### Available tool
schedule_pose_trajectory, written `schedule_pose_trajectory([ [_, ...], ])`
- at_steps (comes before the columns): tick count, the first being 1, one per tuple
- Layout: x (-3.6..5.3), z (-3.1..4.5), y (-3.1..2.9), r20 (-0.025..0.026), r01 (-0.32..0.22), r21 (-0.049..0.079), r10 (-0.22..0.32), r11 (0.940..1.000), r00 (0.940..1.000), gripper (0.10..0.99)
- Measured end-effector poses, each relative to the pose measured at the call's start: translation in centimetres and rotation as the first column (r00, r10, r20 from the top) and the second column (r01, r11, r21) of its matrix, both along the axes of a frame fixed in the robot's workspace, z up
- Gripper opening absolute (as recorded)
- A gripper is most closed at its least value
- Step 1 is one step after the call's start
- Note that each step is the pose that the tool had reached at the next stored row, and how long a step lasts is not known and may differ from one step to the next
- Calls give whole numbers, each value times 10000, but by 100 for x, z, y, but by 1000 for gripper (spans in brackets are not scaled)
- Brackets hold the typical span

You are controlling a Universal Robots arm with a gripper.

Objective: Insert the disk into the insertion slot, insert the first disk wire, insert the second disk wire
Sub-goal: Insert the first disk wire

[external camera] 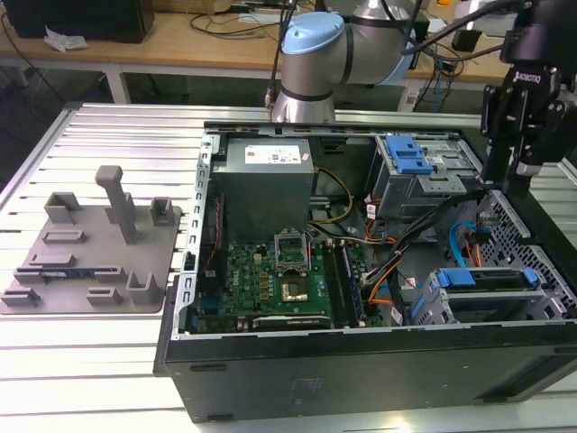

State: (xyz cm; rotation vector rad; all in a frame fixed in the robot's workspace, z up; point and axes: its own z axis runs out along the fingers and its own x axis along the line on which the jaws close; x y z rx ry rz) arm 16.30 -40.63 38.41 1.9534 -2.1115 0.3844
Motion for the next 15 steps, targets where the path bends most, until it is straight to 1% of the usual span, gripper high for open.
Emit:
schedule_pose_trajectory([
  [5, -7, -78, -1, 14, -1, -20, 2, 10000, 10000, 502],
  [7, -6, -138, -4, 13, -1, -34, 1, 10000, 10000, 502],
  [9, 6, -174, -28, -13, 0, -33, 0, 10000, 10000, 502],
  [11, 6, -181, -29, -33, 0, -36, 0, 10000, 10000, 502],
  [12, 5, -184, -27, -34, 0, -97, 0, 10000, 10000, 502],
  [13, 3, -184, -24, -34, -1, -213, 0, 9998, 10000, 502],
  [14, 2, -189, -12, -15, 1, -325, -1, 9995, 10000, 502],
  [15, 2, -190, -4, 34, 5, -397, -4, 9992, 10000, 502],
])
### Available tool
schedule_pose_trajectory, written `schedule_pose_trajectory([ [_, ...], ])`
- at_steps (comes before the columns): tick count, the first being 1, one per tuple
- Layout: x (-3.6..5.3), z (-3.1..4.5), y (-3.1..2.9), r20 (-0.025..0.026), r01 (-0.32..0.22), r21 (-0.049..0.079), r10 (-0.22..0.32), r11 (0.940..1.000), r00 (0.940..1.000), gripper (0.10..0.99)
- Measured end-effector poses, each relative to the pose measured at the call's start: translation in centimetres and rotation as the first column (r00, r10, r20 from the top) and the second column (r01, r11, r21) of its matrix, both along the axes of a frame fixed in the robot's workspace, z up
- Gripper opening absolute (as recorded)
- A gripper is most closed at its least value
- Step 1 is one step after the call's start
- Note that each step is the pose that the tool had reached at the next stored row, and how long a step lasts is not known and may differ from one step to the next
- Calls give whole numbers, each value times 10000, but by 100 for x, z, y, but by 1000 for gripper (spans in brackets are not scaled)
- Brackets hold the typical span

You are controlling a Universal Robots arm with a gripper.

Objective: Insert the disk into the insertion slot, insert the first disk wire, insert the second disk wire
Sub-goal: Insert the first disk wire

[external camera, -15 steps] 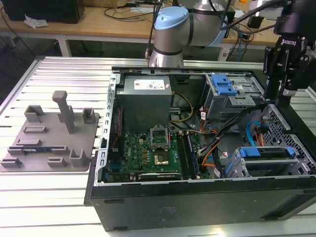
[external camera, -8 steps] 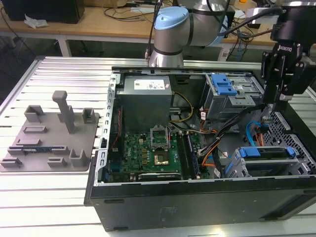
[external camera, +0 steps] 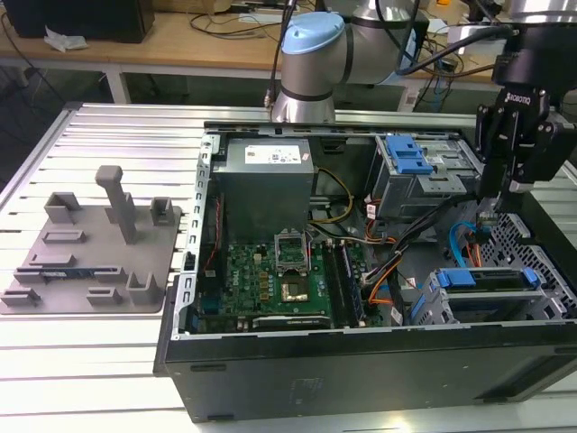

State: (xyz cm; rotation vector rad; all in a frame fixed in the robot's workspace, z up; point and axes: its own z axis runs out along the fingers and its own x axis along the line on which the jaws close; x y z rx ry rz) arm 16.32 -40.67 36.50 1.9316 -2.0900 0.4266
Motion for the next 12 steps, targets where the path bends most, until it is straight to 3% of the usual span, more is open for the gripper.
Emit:
schedule_pose_trajectory([
  [2, -6, -9, 12, 139, 36, -42, -35, 10000, 9999, 502],
  [5, -10, -29, 20, 255, 162, -43, -161, 9999, 9995, 502],
  [8, -13, -49, 21, 333, 316, -73, -313, 9995, 9990, 502],
  [12, -17, -85, 21, 370, 446, -187, -439, 9988, 9984, 502],
])
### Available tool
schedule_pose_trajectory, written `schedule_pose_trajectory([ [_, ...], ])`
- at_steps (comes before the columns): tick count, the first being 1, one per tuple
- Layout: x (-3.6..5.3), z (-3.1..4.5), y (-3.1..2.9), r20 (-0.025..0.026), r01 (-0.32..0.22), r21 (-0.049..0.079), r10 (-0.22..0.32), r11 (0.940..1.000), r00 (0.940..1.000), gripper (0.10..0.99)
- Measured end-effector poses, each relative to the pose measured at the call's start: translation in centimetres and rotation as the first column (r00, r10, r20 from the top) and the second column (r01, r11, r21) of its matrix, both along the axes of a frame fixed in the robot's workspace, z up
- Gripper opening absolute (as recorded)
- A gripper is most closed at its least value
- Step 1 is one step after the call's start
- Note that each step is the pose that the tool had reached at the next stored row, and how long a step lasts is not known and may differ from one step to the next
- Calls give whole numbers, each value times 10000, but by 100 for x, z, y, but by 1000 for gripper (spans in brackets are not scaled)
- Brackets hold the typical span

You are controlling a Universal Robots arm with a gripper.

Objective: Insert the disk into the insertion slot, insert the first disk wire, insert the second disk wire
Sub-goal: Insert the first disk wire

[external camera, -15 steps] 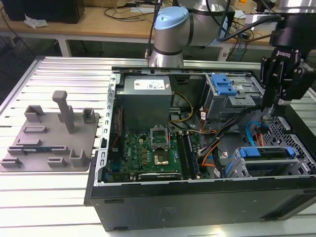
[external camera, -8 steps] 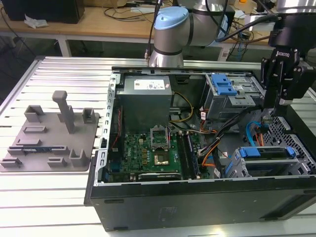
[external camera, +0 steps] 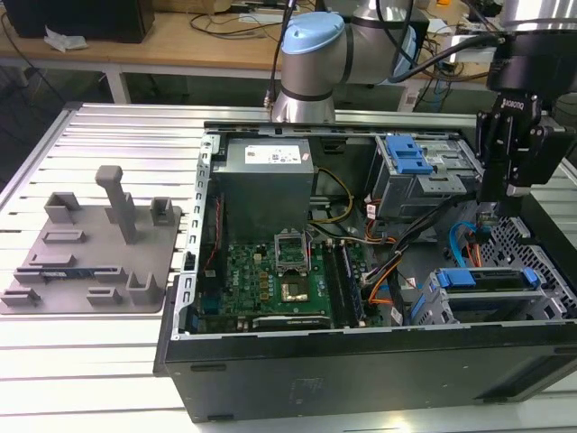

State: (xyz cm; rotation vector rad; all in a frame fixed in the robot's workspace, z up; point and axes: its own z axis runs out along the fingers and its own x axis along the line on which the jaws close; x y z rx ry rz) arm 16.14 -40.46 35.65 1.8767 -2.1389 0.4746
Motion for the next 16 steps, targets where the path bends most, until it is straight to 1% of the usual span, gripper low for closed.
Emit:
schedule_pose_trajectory([
  [4, 0, -50, 2, 7, 74, -79, -74, 9999, 10000, 490],
  [5, 0, -59, 10, 8, 80, -114, -80, 9999, 10000, 416],
  [6, 0, -65, 34, 8, 80, -214, -80, 9997, 10000, 416],
  [7, 0, -66, 67, 9, 80, -343, -80, 9994, 10000, 416],
  [8, 0, -66, 113, 10, 81, -454, -80, 9989, 10000, 416],
  [10, -1, -69, 144, 11, 82, -504, -81, 9987, 10000, 416],
  [11, -1, -83, 147, 11, 88, -555, -87, 9984, 10000, 416],
  [16, 0, -125, 139, 12, 145, -567, -144, 9983, 9999, 416],
])
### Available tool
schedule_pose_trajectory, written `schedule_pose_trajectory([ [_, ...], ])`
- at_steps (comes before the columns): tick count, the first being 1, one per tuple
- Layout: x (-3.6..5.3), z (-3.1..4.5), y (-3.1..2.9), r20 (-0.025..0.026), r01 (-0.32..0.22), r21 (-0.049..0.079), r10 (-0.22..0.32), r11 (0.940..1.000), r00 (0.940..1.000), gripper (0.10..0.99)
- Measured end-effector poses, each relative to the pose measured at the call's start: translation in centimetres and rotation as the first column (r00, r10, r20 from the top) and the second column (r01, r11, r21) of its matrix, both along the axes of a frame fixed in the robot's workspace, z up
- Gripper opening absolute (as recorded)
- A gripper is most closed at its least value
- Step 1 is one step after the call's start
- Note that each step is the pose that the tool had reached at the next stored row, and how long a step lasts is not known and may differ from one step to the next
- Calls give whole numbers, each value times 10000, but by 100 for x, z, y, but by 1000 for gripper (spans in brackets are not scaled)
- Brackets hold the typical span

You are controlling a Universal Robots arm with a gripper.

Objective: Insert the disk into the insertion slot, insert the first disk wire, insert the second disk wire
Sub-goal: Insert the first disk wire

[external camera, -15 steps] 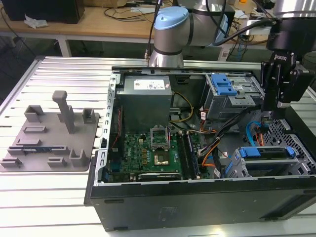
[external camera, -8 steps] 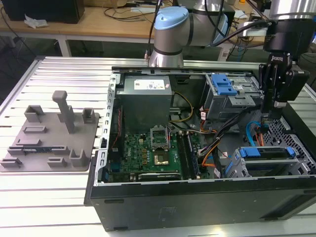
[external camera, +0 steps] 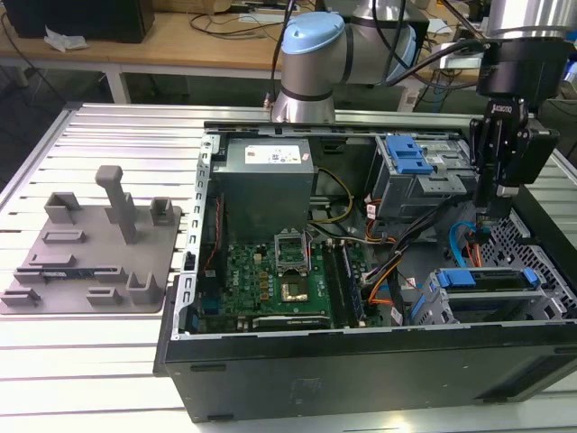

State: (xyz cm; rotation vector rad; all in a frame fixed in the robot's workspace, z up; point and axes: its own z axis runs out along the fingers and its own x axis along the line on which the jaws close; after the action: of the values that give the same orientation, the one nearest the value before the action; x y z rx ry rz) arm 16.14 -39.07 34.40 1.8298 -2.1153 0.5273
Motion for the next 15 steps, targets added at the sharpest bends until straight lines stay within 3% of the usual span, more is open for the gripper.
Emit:
schedule_pose_trajectory([
  [3, 0, -12, -1, 0, 1, 0, -1, 10000, 10000, 400],
  [4, 0, -15, -2, 0, 1, 0, -1, 10000, 10000, 325],
  [15, 0, -64, -17, 0, 1, -69, -1, 10000, 10000, 325],
])
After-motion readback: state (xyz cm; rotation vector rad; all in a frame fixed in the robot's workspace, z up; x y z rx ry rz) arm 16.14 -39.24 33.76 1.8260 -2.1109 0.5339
